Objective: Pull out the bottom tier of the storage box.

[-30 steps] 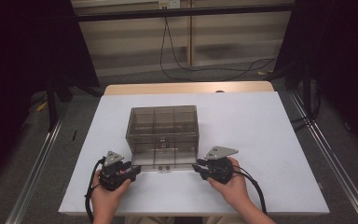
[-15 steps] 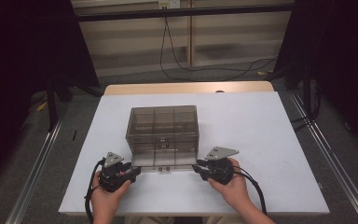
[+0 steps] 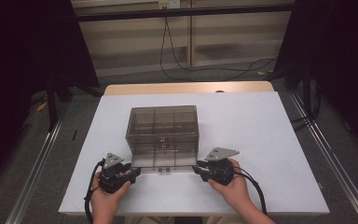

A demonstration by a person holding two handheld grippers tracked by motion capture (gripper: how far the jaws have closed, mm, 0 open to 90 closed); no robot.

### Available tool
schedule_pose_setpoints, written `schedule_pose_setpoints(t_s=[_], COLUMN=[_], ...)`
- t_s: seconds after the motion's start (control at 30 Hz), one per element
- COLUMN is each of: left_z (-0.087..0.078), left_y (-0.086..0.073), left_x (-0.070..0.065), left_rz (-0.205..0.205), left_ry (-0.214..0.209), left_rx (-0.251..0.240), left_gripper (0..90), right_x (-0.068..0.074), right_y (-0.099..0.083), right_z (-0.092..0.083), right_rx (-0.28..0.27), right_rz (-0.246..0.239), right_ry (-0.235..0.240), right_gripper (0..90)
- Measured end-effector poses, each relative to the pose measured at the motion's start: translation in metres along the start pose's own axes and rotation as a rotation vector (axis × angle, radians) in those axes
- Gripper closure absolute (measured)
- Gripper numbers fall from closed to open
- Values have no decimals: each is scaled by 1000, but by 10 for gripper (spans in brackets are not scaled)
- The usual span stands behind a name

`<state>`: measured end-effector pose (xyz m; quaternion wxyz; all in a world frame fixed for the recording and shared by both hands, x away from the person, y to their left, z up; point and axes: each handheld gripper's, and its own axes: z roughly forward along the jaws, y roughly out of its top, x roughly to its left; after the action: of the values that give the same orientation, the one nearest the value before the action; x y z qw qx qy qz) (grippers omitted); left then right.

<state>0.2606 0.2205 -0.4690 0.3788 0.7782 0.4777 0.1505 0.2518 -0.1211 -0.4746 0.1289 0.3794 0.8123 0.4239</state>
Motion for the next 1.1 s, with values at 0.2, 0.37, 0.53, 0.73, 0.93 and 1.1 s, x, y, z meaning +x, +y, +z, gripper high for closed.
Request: schedule_pose_setpoints(t_s=[0.2, 0.37, 0.53, 0.73, 0.93, 1.1], left_z=[-1, -1, -2, -3, -4, -5], left_y=[0, -1, -1, -2, -3, -3], left_x=[-1, -1, -1, -2, -2, -3], left_rz=[-2, -6, -6, -3, -2, 2], left_ry=[-5, -6, -4, -2, -8, -7], left_rx=[2, 0, 2, 5, 7, 11], left_gripper=[536, 536, 536, 534, 532, 527], right_x=[2, 2, 2, 4, 4, 4], right_y=[0, 0, -1, -1, -2, -5], right_z=[-1, -1, -2, -3, -4, -4], right_rx=[-6, -5, -3, 0, -2, 2], right_rz=[-1, -6, -9, -11, -9, -4], right_ry=[-1, 6, 6, 9, 13, 19], right_gripper=[702, 702, 702, 702, 702, 702])
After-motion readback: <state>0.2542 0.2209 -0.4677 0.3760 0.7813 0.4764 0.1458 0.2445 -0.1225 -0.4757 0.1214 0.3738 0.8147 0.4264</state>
